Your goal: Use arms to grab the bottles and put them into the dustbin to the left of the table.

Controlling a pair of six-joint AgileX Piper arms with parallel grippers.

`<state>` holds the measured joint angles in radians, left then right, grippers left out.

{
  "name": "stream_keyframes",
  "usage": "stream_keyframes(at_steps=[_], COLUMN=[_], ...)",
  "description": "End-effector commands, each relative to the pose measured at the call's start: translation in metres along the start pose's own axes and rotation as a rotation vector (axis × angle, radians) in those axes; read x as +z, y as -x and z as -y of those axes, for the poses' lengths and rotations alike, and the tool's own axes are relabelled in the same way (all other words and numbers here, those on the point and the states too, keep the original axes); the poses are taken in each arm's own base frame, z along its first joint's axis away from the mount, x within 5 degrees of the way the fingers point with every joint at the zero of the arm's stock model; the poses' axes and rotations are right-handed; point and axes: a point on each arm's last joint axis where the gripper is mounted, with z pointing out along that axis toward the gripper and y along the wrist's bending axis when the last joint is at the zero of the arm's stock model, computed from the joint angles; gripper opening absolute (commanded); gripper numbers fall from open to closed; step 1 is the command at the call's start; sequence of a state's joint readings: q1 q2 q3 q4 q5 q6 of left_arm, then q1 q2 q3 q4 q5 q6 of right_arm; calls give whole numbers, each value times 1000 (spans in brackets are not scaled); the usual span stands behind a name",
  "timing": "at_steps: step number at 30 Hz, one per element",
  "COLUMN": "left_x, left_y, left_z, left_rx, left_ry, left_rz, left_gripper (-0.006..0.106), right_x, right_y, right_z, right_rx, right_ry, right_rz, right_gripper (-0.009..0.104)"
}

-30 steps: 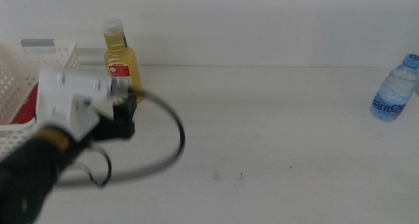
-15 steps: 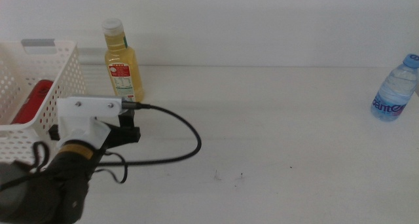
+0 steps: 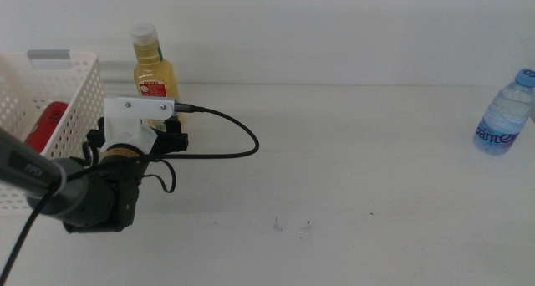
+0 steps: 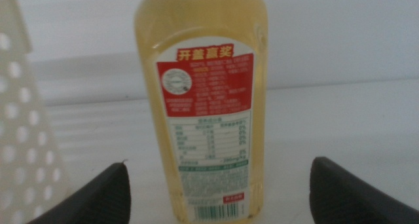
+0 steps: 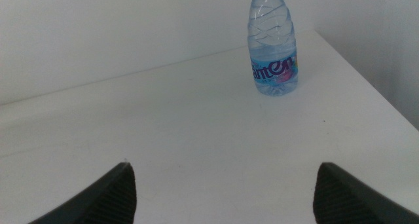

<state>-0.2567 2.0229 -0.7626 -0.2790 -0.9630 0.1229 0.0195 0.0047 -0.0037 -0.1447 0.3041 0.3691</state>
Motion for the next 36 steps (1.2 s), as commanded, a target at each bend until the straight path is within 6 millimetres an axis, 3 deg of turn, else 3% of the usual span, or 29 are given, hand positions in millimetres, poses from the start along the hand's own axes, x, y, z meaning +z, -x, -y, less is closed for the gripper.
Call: stream_keyframes(at_steps=[1, 14, 21, 25, 27, 30, 32, 36], left_x=[12, 72, 91, 92, 89, 79, 70, 44], left_y=[-2, -17, -17, -13, -5, 12, 19, 36], left_z=[-1, -5, -3, -3, -1, 4, 2, 6], left_rx=[-9, -17, -2, 13, 25, 78, 9, -54], left_ry=[-15, 20, 22, 24, 20, 13, 48, 20], left_rz=[7, 48, 84, 100, 111, 134, 98, -13], left_gripper=[94, 94, 94, 89, 78, 49, 28, -2], right_x=[0, 0, 0, 0, 0, 0, 0, 0], right_y=[0, 0, 0, 0, 0, 0, 0, 0], right_z=[1, 1, 1, 1, 1, 1, 1, 1], right_rx=[-10, -10, -10, -10, -10, -10, -10, -10], right_ry=[-7, -7, -7, -7, -7, -7, -7, -7], right_rz=[16, 16, 16, 16, 16, 16, 16, 16], right_gripper=[90, 90, 90, 90, 90, 90, 90, 90])
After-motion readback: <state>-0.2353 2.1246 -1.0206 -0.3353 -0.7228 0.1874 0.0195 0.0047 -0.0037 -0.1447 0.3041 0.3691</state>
